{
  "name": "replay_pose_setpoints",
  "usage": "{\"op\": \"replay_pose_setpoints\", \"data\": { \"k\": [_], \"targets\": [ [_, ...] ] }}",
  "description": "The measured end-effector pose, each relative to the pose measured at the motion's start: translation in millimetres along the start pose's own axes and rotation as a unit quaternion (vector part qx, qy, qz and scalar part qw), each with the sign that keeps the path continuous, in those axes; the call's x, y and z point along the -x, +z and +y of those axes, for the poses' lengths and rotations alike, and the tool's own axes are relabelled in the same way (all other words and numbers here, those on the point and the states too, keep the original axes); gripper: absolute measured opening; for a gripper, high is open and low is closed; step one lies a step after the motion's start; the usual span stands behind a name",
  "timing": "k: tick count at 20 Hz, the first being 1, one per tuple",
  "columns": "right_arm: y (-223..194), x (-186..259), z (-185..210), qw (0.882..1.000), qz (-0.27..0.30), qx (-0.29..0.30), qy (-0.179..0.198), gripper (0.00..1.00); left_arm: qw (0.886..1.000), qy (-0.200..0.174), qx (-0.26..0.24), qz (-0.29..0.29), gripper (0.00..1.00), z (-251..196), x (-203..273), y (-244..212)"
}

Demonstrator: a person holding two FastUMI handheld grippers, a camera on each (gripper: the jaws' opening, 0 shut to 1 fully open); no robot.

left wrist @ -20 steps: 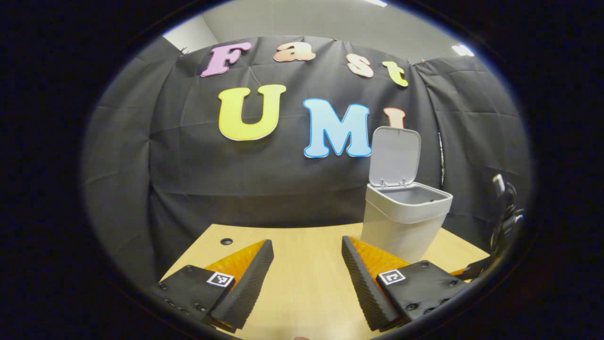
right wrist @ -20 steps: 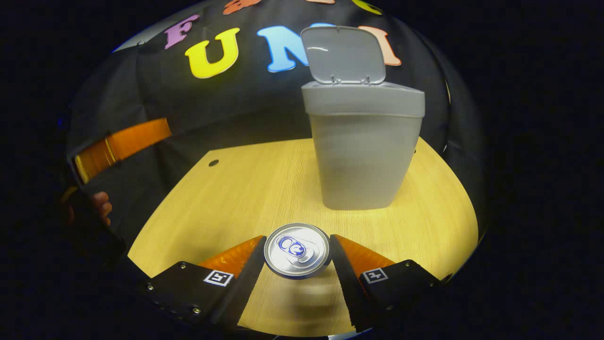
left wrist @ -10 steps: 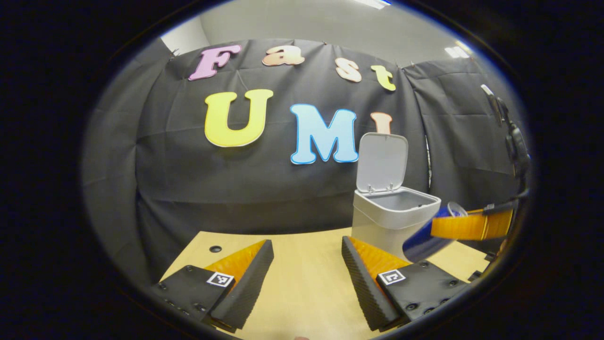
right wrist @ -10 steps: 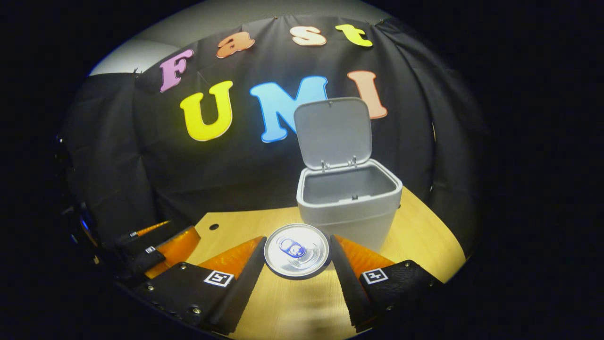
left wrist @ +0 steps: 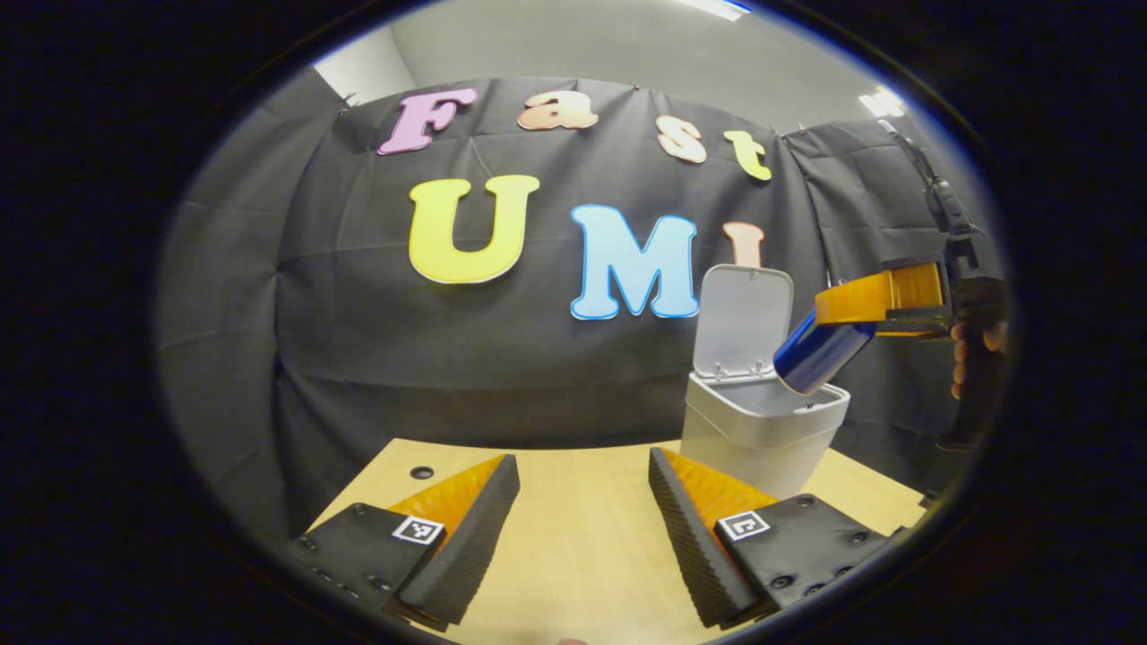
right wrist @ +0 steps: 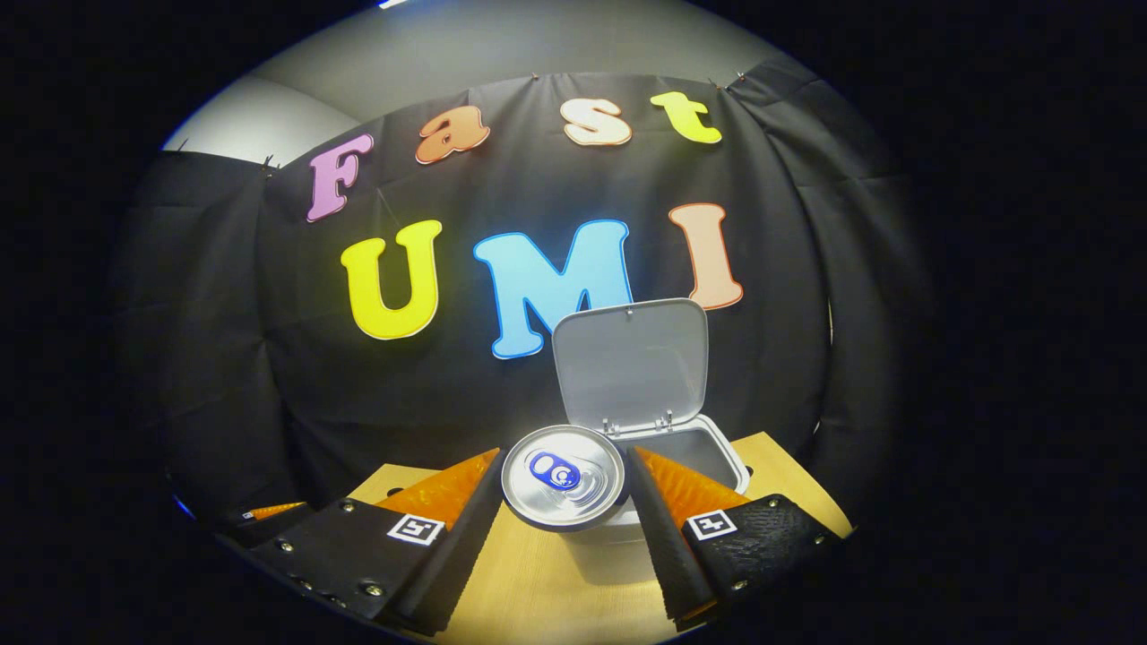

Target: Press the lid of the desktop garbage bin to open it, pick up the crumpled paper on the desktop and throw it into the bin, then pick up the pop can on the desktop and drop it into the bin, and finally close the garbage bin lid.

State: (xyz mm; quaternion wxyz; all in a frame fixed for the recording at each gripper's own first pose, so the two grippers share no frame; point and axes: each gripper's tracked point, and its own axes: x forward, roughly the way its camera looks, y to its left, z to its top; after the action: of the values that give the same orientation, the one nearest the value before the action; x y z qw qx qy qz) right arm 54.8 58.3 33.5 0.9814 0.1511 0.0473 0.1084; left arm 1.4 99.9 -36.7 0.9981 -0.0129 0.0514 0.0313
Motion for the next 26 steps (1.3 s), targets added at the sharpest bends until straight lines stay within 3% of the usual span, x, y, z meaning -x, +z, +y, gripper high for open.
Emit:
{"op": "replay_pose_setpoints", "data": {
  "k": [1,3,5,7,8,9,11,23,24,26],
  "targets": [
    [3.0,-7.8,-6.1,1.0,-0.003,0.001,-0.003,0.83,1.0,0.008,-0.001,-0.005,1.0,1.9,1.0,5.1],
    [-0.9,-21.5,-20.7,1.0,0.0,0.008,-0.01,0.83,1.0,0.026,-0.005,-0.01,0.95,6.4,2.1,8.1],
    [-11.3,-33.4,-32.6,1.0,0.015,0.017,-0.016,0.83,0.999,0.039,-0.002,-0.013,1.0,8.4,3.2,10.5],
    [-18.7,-43.8,-39.0,0.999,0.026,0.028,-0.017,0.83,0.998,0.055,0.002,-0.013,0.95,10.4,3.4,10.2],
    [-21.5,-48.9,-42.0,0.999,0.029,0.033,-0.016,0.84,0.998,0.062,0.004,-0.013,1.0,11.7,4.2,10.6],
    [-23.8,-53.3,-43.0,0.999,0.032,0.036,-0.013,0.83,0.998,0.067,0.007,-0.012,0.95,12.8,5.3,10.2],
    [-29.2,-61.5,-44.4,0.998,0.041,0.043,-0.009,0.83,0.997,0.073,0.014,-0.011,1.0,12.7,9.0,7.9],
    [-39.5,-80.3,-51.6,0.997,0.048,0.055,-0.021,0.87,0.996,0.087,0.012,-0.008,1.0,18.3,13.0,3.7],
    [-39.4,-80.0,-51.7,0.997,0.047,0.055,-0.021,0.87,0.996,0.087,0.011,-0.009,0.95,18.7,12.5,4.3],
    [-35.5,-79.4,-54.0,0.997,0.041,0.055,-0.025,0.87,0.996,0.085,0.009,-0.01,1.0,16.3,11.4,6.5]
  ]
}}
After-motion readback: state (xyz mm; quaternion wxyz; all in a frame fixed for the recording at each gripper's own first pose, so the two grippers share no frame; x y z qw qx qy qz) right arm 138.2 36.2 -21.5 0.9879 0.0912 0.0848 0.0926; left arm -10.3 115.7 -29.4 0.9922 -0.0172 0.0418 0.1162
